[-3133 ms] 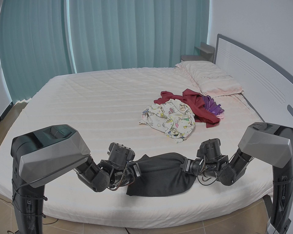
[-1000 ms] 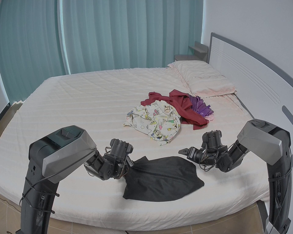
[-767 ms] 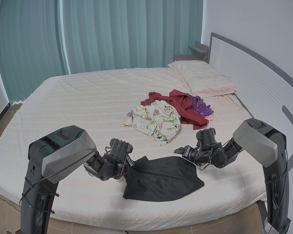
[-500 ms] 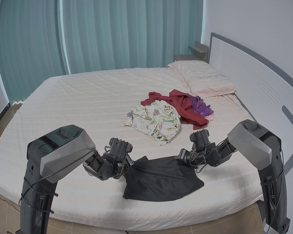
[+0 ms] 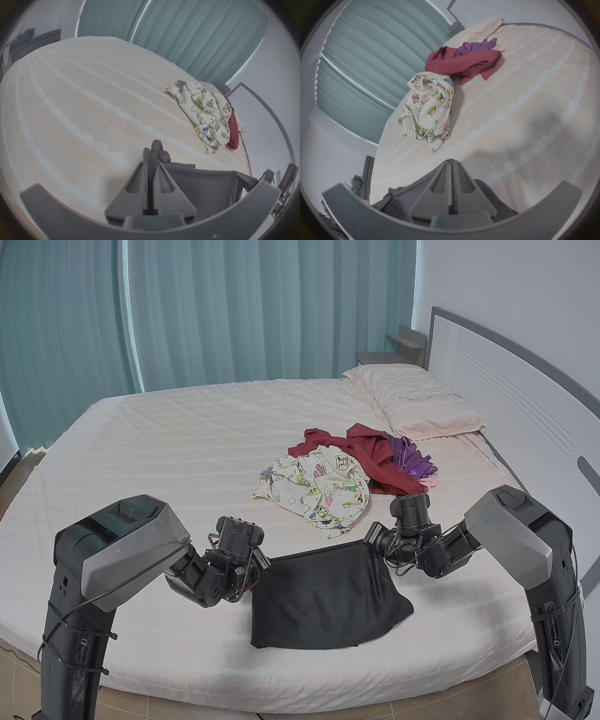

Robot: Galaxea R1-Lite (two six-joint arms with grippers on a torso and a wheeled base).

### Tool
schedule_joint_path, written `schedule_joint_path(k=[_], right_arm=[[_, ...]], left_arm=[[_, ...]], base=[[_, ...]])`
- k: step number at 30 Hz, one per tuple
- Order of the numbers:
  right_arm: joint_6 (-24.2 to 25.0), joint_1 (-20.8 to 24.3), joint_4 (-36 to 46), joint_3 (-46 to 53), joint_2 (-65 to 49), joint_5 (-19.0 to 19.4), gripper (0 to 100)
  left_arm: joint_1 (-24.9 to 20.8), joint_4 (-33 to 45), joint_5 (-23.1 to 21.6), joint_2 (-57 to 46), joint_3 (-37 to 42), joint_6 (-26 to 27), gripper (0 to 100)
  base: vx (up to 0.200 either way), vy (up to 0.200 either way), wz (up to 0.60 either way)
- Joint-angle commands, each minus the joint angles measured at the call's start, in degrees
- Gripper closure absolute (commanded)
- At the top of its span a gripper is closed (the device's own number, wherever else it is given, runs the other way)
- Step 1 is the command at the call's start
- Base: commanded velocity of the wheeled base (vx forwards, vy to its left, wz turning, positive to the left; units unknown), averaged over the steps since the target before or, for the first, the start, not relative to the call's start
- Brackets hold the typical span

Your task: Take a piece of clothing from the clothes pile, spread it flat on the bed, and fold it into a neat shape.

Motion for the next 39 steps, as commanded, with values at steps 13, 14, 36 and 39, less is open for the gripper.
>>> schedule_joint_path(k=[13, 14, 36, 39], right_arm=[[-1.09, 0.34, -1.61, -0.31, 2.97, -0.97, 100], [-1.71, 0.34, -1.7, -0.13, 3.15, -0.97, 100], [-16.39, -6.51, -18.05, 18.32, -2.3, 5.18, 0], [-16.21, -6.07, -19.54, 15.69, -0.11, 3.69, 0]], left_arm=[[2.32, -2.71, -1.24, 4.33, -1.28, 3.84, 0], [2.32, -2.71, -1.24, 4.5, -1.45, 3.84, 0], [3.81, -2.53, -4.22, -6.75, 8.22, 2.08, 0], [3.81, -2.62, -4.22, -6.83, 8.48, 1.91, 0]], base=[[0.0, 0.0, 0.0], [0.0, 0.0, 0.0], [0.0, 0.0, 0.0], [0.0, 0.0, 0.0]])
